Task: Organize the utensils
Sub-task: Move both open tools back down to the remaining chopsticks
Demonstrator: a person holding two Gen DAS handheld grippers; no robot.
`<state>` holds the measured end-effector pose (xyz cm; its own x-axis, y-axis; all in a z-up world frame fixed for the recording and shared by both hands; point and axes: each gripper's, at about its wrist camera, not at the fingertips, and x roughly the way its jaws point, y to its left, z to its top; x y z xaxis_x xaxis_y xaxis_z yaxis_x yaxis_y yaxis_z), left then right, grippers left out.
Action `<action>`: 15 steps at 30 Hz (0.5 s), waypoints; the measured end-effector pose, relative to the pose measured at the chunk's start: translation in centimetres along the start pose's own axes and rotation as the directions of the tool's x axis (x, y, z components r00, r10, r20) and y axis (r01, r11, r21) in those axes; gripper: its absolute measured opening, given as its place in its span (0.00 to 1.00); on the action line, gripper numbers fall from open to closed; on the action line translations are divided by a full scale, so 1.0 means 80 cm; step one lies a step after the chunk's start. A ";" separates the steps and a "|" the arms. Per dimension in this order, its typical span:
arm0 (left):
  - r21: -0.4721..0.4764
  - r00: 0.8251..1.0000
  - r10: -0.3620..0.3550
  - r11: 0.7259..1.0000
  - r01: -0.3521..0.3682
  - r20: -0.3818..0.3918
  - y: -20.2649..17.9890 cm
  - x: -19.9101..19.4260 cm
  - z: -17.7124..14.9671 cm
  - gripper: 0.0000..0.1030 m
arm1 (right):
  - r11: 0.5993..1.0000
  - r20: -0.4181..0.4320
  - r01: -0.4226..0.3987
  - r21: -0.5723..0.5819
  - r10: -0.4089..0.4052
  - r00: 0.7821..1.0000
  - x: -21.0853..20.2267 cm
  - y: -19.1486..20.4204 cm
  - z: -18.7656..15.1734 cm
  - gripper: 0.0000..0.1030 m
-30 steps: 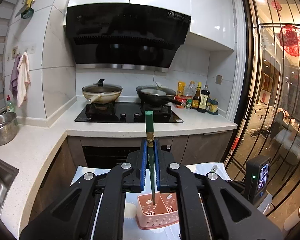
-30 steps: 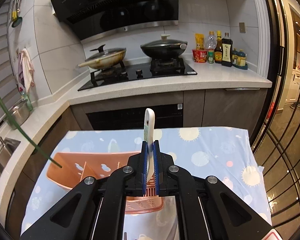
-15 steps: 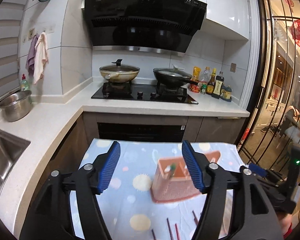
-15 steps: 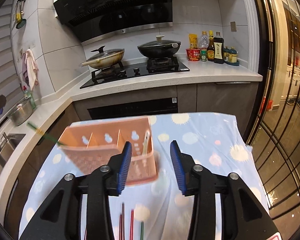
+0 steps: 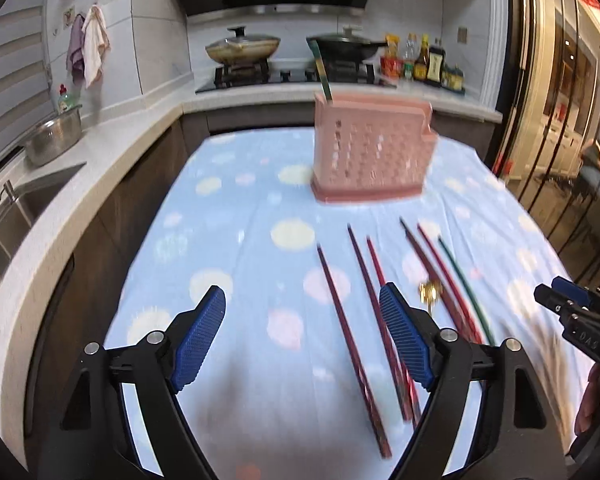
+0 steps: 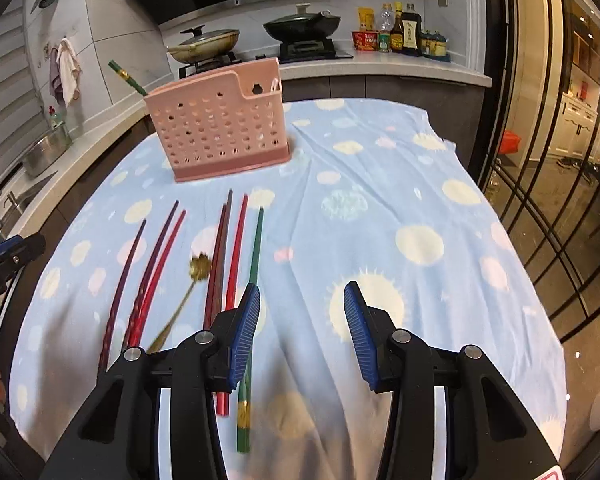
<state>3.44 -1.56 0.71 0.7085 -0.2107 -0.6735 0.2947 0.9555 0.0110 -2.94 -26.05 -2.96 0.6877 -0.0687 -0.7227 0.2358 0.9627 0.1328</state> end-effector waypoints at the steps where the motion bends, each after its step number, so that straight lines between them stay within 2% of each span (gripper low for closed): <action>1: -0.001 1.000 -0.004 1.000 0.004 -0.017 -0.003 0.001 -0.012 0.74 | 1.000 -0.014 -0.006 0.010 0.006 1.000 -0.001 -0.002 -0.012 0.42; 5: -0.011 0.996 -0.021 1.000 0.020 -0.086 -0.012 0.008 -0.054 0.83 | 1.000 -0.048 -0.020 0.023 0.021 0.999 -0.003 0.001 -0.046 0.42; 10: -0.021 0.989 -0.028 0.999 0.025 -0.148 -0.014 0.013 -0.090 0.83 | 0.999 -0.048 -0.011 -0.040 0.009 0.999 -0.005 0.024 -0.070 0.42; 15: -0.023 0.985 -0.041 0.999 0.037 -0.168 -0.015 0.015 -0.099 0.83 | 0.996 -0.056 -0.019 -0.088 0.014 0.998 0.000 0.042 -0.079 0.40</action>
<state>-1.16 -1.32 -6.00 0.5779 -0.2118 -0.7881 0.3064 0.9514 -0.0310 -6.49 -21.16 -6.85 0.6514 -0.0404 -0.7577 0.1613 0.9831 0.0862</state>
